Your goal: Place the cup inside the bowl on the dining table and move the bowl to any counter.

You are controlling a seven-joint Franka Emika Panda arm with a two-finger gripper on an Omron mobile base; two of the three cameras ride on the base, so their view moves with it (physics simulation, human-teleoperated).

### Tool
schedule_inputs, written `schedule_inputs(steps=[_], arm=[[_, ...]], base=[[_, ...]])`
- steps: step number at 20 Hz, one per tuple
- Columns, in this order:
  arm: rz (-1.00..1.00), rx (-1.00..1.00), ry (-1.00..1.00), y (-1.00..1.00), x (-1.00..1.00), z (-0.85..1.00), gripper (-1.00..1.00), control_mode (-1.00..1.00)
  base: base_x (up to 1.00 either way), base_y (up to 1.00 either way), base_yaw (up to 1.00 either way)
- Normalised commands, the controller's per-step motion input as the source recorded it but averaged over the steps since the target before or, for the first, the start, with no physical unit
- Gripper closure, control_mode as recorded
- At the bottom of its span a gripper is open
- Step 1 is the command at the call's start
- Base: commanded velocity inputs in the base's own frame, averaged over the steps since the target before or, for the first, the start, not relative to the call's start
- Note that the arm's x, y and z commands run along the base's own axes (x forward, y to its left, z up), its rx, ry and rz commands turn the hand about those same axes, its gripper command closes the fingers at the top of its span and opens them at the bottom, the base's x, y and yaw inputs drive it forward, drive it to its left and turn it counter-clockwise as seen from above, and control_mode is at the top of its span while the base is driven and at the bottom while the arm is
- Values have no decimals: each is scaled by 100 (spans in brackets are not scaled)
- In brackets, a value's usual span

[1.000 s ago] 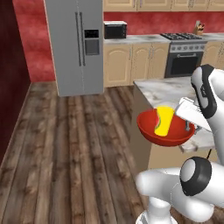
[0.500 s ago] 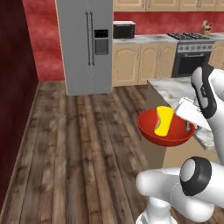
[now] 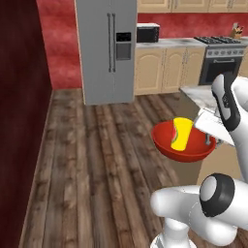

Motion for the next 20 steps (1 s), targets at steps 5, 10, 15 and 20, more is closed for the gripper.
schedule_inputs(steps=[5,10,15,20], arm=[[0,0,0,0,0,0,100,100],[0,0,0,0,0,0,100,100],[0,0,0,0,0,0,100,100],[0,0,0,0,0,0,100,100]], base=[[31,67,0],[55,63,0],[69,37,0],[78,16,0]])
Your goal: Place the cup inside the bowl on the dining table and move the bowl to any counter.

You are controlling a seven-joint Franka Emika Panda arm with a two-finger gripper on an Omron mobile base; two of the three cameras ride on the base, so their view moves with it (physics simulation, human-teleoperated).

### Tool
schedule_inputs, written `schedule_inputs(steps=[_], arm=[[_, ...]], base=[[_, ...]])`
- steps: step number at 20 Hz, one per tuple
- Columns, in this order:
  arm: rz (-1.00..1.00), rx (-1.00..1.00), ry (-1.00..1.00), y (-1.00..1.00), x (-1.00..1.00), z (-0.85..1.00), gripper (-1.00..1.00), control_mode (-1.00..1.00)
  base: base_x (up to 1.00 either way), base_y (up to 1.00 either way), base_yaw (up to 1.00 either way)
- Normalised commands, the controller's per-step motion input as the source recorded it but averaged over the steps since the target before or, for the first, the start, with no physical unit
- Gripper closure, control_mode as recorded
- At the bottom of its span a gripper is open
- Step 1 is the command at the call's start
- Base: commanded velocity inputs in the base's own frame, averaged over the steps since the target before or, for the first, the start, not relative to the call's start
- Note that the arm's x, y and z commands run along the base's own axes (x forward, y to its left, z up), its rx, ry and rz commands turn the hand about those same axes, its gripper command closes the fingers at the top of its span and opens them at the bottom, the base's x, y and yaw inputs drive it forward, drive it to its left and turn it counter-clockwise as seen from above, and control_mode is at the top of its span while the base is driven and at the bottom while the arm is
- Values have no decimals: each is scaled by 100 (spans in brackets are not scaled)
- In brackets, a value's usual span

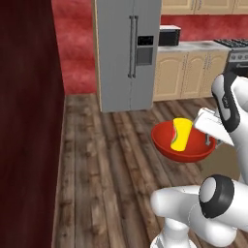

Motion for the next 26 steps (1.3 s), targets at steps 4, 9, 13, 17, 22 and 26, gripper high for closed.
schedule_inputs(steps=[4,9,13,17,22,26], arm=[[0,0,0,0,0,0,100,100],[0,0,0,0,0,0,100,100],[0,0,0,0,0,0,100,100],[0,0,0,0,0,0,100,100],[0,0,0,0,0,0,100,100],[0,0,0,0,0,0,100,100]], base=[[73,14,0],[69,17,0],[66,19,0],[61,20,0],[64,18,0],[68,16,0]])
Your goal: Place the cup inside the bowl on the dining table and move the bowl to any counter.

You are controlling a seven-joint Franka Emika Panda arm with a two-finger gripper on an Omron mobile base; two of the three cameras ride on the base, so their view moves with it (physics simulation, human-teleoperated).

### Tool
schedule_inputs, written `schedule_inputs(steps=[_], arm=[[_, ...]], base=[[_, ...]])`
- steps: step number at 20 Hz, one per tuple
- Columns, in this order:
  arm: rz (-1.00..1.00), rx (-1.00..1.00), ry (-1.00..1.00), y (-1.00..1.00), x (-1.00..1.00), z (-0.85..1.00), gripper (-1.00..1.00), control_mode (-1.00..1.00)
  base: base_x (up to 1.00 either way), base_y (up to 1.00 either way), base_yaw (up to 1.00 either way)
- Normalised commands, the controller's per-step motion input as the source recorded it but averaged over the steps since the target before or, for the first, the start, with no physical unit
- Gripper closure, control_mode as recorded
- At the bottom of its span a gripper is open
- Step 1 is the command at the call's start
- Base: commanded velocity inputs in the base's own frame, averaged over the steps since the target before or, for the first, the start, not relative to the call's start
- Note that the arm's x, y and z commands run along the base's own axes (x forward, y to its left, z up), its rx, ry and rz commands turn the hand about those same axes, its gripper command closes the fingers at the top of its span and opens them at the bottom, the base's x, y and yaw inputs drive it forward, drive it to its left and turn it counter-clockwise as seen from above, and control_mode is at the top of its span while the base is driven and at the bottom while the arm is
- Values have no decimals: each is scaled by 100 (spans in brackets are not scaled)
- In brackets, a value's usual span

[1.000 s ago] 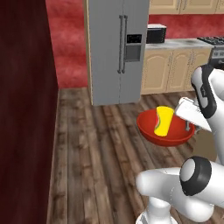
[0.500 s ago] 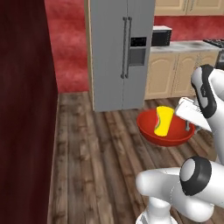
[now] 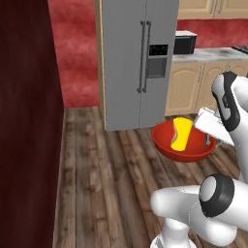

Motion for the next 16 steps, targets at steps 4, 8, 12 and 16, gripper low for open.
schedule_inputs(steps=[4,8,12,16], arm=[[0,0,0,0,0,0,100,100],[0,0,0,0,0,0,100,100],[0,0,0,0,0,0,100,100],[0,0,0,0,0,0,100,100]], base=[[71,15,0],[74,15,0],[80,17,0],[82,17,0]])
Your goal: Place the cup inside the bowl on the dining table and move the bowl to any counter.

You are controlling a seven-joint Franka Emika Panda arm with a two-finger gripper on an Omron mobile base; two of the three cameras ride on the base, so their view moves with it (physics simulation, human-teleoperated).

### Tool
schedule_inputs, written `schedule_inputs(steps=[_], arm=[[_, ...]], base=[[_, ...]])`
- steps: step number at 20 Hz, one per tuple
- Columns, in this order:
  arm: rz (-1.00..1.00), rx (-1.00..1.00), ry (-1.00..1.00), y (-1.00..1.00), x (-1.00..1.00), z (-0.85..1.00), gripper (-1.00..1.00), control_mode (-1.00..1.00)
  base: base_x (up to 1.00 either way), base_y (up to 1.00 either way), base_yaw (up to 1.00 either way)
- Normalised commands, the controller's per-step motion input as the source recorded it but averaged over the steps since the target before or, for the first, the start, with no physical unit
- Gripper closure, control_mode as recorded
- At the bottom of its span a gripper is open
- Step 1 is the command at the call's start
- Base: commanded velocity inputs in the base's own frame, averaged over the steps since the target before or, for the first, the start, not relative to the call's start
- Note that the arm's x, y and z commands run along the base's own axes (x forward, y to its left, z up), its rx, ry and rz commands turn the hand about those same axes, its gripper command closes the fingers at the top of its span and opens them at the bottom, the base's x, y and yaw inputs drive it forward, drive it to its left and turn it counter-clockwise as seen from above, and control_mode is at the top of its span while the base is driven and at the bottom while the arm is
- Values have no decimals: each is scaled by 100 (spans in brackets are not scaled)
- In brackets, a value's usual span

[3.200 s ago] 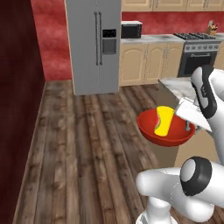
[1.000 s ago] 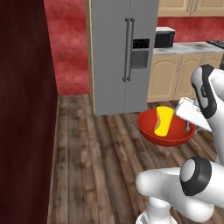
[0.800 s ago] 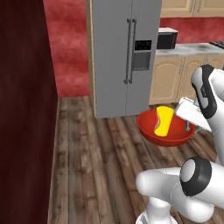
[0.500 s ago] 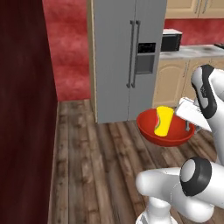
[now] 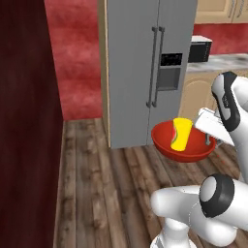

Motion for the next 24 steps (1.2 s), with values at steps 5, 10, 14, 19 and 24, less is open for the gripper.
schedule_inputs(steps=[5,10,14,19,24], arm=[[0,0,0,0,0,0,100,100],[0,0,0,0,0,0,100,100],[0,0,0,0,0,0,100,100],[0,0,0,0,0,0,100,100],[0,0,0,0,0,0,100,100]], base=[[82,13,0],[83,13,0],[80,16,0],[70,15,0],[66,13,0]])
